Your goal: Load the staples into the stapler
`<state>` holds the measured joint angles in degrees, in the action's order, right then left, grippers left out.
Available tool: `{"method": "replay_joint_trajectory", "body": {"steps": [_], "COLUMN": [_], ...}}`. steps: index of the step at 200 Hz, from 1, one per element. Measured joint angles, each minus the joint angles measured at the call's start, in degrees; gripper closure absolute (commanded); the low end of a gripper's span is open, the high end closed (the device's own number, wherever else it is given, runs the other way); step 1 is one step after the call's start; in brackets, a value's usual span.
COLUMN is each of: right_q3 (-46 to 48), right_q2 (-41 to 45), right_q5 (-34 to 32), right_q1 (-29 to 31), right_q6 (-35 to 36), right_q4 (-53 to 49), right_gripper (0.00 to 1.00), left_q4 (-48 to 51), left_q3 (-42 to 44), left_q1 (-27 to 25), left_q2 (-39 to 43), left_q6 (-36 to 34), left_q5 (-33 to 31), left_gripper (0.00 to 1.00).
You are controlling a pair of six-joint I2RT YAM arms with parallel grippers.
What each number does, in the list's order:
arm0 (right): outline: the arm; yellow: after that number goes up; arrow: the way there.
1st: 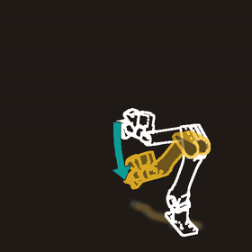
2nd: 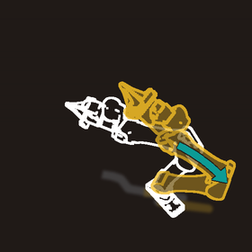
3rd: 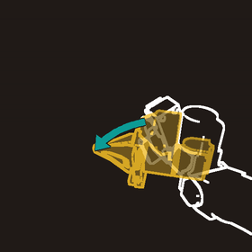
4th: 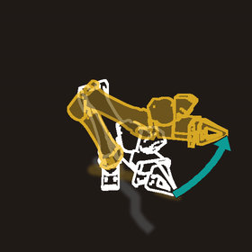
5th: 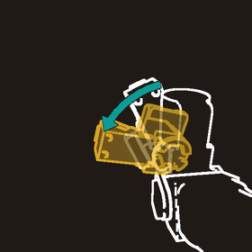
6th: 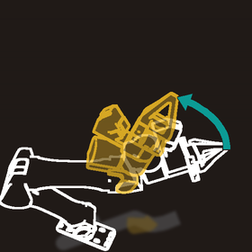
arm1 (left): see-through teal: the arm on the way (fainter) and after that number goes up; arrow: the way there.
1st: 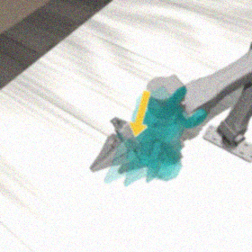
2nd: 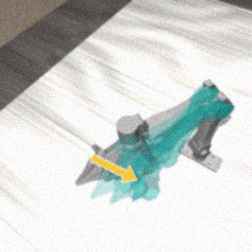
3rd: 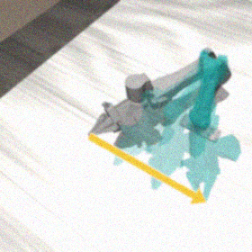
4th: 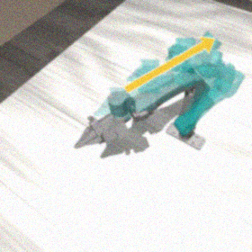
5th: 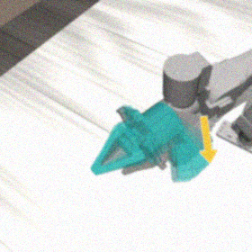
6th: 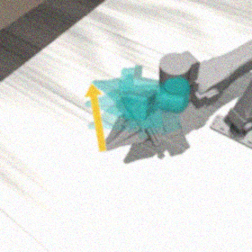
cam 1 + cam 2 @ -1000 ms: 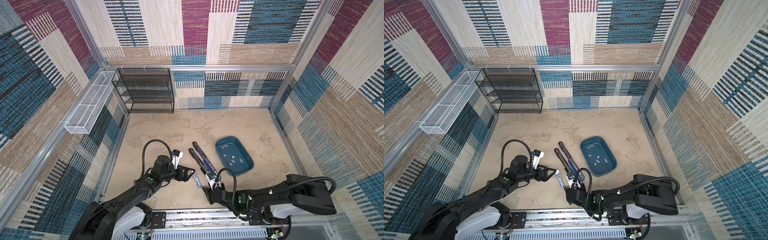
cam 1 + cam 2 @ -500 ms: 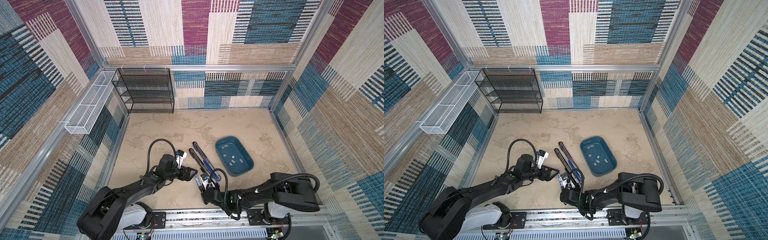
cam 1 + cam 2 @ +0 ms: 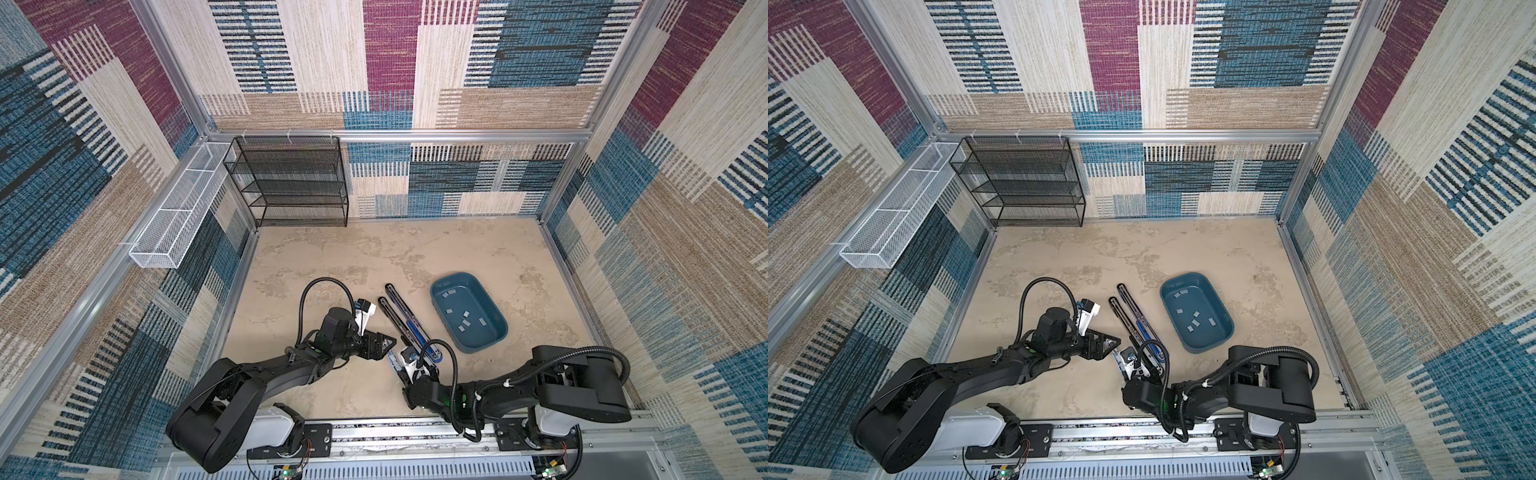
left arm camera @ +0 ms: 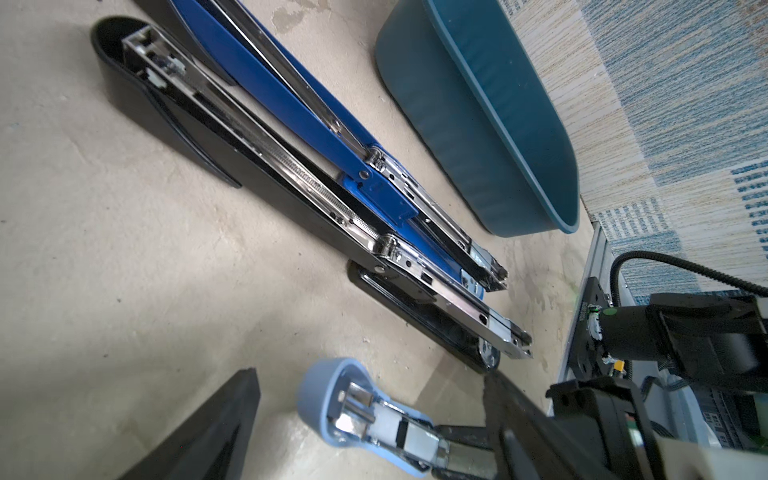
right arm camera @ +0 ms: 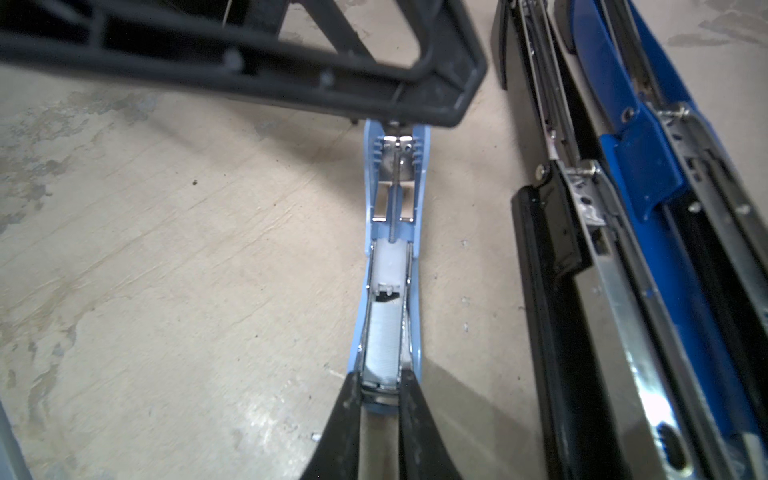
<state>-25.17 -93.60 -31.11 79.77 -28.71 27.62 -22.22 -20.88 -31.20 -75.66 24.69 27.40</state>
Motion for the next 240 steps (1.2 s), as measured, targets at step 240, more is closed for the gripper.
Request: {"method": "replay_joint_trajectory", "body": {"steps": [240], "right_q3": [0.3], "right_q2": [-1.6], "right_q5": [-0.8], "right_q1": [0.0], "right_q6": [1.7], "right_q4": [3.9], "right_gripper": [0.77], "left_q4": [-8.4], "left_q3": [7.5], "left_q1": [-7.9], "left_q2": [3.9], "left_q6": [-3.9], "left_q5": [2.4], "left_gripper": [0.47]}}
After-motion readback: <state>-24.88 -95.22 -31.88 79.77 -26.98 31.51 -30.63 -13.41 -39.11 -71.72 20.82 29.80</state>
